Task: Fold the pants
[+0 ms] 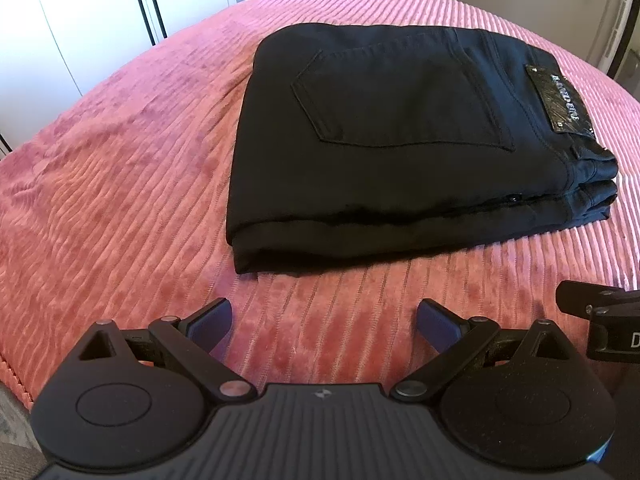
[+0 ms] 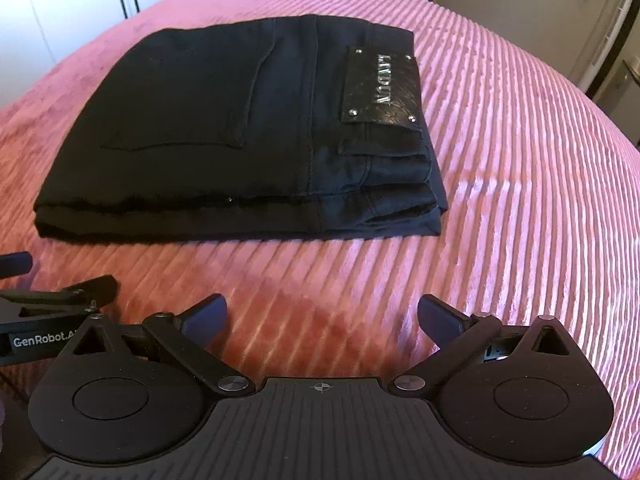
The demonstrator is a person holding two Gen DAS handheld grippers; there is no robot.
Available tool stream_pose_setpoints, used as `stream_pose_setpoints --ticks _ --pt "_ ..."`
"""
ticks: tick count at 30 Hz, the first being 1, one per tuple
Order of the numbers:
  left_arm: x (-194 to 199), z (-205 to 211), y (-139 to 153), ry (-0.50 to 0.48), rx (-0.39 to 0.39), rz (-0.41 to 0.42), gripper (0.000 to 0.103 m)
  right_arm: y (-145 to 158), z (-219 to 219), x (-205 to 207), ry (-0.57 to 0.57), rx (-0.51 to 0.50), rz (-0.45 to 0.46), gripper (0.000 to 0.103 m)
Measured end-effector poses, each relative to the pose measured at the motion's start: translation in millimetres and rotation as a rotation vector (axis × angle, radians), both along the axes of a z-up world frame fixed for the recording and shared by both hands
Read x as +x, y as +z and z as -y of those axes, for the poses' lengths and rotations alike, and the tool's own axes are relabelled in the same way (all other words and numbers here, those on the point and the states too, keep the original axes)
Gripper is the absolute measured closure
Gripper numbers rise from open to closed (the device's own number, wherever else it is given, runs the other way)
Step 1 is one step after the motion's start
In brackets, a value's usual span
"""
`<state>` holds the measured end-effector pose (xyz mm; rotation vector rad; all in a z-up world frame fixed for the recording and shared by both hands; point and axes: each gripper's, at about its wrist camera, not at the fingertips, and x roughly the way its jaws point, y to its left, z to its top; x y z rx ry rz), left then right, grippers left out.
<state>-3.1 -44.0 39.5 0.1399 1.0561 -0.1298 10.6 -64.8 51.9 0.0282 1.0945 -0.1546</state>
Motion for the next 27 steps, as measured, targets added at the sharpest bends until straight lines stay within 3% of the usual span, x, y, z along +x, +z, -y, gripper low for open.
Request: stream_pose_setpoints --ticks 27 --pt "-0.7 -1.6 0.9 0.015 -0.012 0.001 0.004 -0.2 -0.5 -0.7 0.001 0.007 -0.007 0.0"
